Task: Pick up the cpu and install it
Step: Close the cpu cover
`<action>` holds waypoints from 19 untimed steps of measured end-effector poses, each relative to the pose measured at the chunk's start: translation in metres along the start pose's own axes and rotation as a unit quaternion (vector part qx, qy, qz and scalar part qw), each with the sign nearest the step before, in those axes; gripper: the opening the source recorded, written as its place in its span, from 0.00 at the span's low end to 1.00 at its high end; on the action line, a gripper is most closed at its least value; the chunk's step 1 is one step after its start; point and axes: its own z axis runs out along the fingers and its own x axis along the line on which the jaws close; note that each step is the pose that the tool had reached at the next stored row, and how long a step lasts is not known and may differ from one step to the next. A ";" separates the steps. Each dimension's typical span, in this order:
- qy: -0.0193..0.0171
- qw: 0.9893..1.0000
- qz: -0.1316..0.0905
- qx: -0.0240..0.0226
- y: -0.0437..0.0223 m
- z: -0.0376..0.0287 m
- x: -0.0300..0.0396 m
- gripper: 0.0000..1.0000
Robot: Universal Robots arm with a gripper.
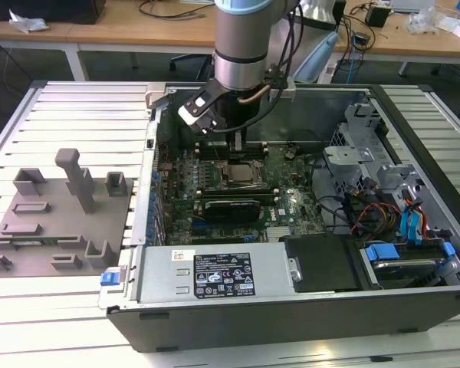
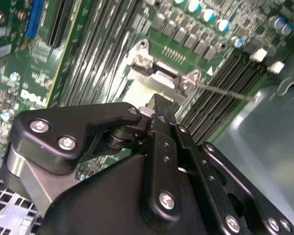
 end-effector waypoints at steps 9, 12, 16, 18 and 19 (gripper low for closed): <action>0.000 1.000 0.000 0.000 -0.0093 0.0193 0.0000 0.11; 0.000 1.000 0.000 0.000 -0.0108 0.0219 0.0000 0.11; 0.000 1.000 0.000 0.000 -0.0131 0.0242 -0.0001 0.11; 0.000 1.000 0.000 0.000 -0.0142 0.0249 -0.0001 0.11; 0.000 1.000 0.000 0.000 -0.0148 0.0251 -0.0001 0.11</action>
